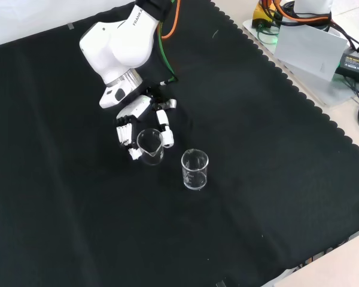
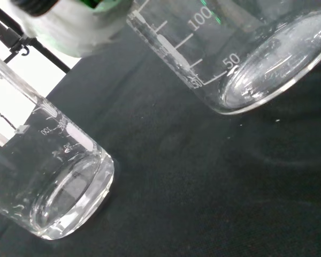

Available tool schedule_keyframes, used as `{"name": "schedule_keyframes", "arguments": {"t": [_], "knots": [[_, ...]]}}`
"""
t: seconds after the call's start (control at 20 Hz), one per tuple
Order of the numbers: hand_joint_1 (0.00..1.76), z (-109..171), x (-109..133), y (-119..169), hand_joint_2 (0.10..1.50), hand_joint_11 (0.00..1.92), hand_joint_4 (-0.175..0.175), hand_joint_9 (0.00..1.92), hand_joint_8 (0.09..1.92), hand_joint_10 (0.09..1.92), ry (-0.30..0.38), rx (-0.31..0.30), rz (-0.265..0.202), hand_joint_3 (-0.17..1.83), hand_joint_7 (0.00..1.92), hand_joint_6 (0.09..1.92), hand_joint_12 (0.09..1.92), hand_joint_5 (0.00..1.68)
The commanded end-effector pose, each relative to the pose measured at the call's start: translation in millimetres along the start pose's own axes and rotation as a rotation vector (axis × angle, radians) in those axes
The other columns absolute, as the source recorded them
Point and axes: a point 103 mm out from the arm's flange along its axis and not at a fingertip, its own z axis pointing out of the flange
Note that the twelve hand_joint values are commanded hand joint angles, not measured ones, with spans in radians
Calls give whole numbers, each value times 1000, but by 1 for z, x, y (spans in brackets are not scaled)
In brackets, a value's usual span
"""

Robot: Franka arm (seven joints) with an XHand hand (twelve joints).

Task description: Place the beaker back on the table.

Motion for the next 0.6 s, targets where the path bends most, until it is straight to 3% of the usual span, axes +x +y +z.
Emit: {"name": "schedule_keyframes", "arguments": {"t": [0.05,0.6], "knots": [[1296,4,-3,-3,1089,967,-175,1384,646,760,-2,8,-1,-175,1248,679,959,1190],[1296,5,-6,-8,1092,965,-175,1371,655,758,-38,19,11,-175,1242,689,963,1183]]}}
